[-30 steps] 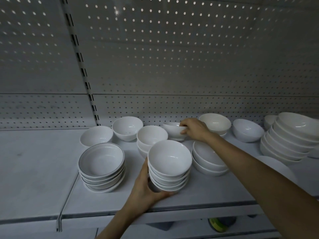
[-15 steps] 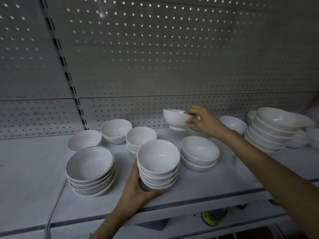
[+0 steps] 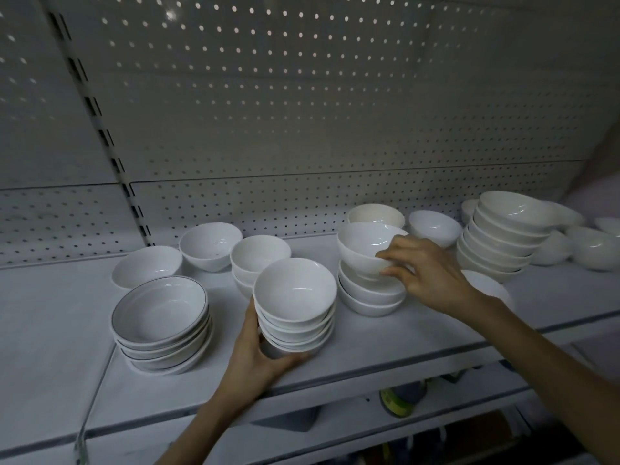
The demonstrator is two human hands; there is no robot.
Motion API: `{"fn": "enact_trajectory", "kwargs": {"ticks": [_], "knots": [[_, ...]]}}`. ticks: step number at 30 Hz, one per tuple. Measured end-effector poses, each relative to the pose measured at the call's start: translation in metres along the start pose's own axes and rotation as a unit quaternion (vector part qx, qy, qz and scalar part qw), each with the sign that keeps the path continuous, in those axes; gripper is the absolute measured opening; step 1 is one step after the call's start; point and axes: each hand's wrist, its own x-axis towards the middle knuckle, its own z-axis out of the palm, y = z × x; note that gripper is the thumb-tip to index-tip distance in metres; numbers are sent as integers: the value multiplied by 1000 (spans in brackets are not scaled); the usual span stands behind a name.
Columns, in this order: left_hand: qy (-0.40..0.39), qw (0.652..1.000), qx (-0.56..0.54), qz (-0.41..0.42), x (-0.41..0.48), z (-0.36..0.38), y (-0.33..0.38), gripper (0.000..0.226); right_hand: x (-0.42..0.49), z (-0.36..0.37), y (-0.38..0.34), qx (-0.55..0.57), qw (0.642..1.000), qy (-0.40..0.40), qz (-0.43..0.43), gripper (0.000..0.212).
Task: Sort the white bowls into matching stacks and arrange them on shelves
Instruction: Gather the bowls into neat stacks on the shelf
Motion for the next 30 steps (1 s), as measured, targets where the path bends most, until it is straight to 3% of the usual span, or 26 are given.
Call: {"fn": "enact_trajectory", "kwargs": {"ticks": [14,19,21,24,30], "knots": [[8,1000,12,-3,0,2,-1,112,-23,25,11,-8,1000,-18,1,18],[42,999,14,-16,-3,6,-8,108,-14,12,8,25,987,-132,83,20],[47,999,-6,-22,-4,8,-9,108,-11,13,6,-16,980,-178,86,26],[51,998,-28,-25,-3,11,-9,110,-9,21,-2,-105,972,-199,60,27],[65,996,-49,-25,4,25,-5,113,-9,20,1,-123,970,-201,64,32]]}}
